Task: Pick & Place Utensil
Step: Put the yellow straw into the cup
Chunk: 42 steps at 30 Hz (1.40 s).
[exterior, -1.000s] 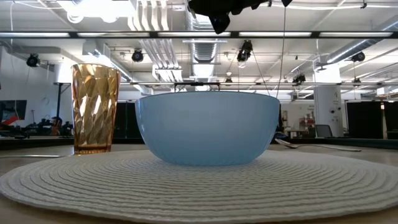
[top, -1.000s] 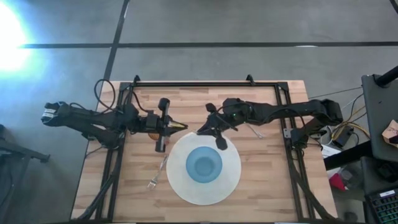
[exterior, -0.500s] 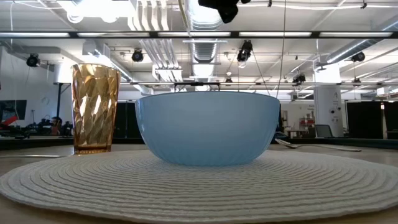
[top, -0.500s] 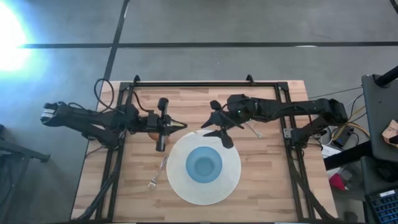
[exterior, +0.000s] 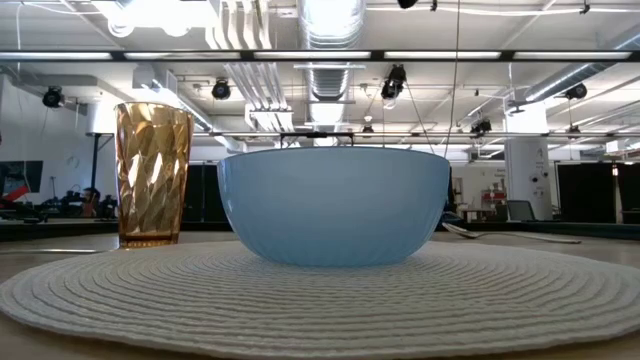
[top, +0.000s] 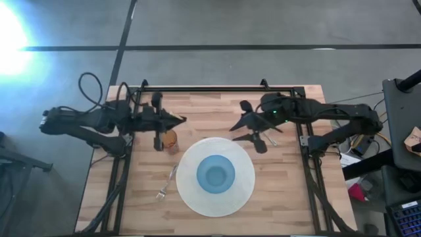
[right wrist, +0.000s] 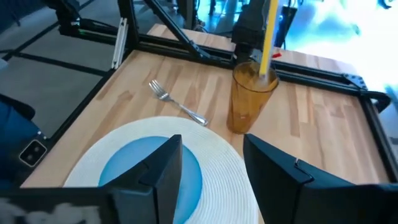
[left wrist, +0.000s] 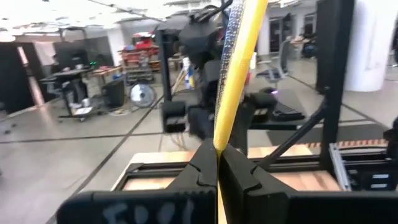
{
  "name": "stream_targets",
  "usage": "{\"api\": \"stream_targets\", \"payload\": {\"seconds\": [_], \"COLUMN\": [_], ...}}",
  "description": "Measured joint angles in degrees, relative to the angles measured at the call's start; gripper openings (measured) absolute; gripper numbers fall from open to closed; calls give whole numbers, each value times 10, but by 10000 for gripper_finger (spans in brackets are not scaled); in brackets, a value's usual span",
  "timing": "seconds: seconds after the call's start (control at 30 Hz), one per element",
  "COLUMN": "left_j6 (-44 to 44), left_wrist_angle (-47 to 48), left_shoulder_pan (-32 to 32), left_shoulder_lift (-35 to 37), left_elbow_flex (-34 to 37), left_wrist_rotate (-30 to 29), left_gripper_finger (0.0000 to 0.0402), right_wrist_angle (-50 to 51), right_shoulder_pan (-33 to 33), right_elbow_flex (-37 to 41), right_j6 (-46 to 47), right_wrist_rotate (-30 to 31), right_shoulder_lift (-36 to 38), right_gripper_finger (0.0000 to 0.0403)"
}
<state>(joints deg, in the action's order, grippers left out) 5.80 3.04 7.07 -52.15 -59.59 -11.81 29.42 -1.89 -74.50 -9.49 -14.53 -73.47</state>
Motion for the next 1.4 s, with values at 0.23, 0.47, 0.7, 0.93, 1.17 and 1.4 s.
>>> {"api": "stream_targets", "payload": {"seconds": [0.23, 0.47, 0.7, 0.93, 1.17, 1.4], "left_j6": [0, -34, -70, -140, -184, -198], "left_wrist_angle": [70, 149, 193, 285, 328, 325], "left_shoulder_pan": [0, 0, 0, 0, 0, 0], "left_shoulder_lift": [27, 54, 79, 86, 86, 86], "left_elbow_flex": [-2, -2, -19, -45, -29, 0], "left_wrist_rotate": [-72, -111, -119, -122, -121, -115], "left_gripper_finger": [0, 0, 0, 0, 0, 0], "right_wrist_angle": [45, 86, 124, 125, 140, 141], "right_shoulder_pan": [-4, -6, -6, -6, -6, -6], "right_elbow_flex": [0, 0, 0, 0, 1, 1], "right_j6": [-1, 7, 9, 10, 19, 22], "right_wrist_rotate": [55, 89, 121, 133, 133, 133], "right_shoulder_lift": [54, 88, 101, 97, 97, 97], "right_gripper_finger": [151, 142, 135, 135, 138, 126]}}
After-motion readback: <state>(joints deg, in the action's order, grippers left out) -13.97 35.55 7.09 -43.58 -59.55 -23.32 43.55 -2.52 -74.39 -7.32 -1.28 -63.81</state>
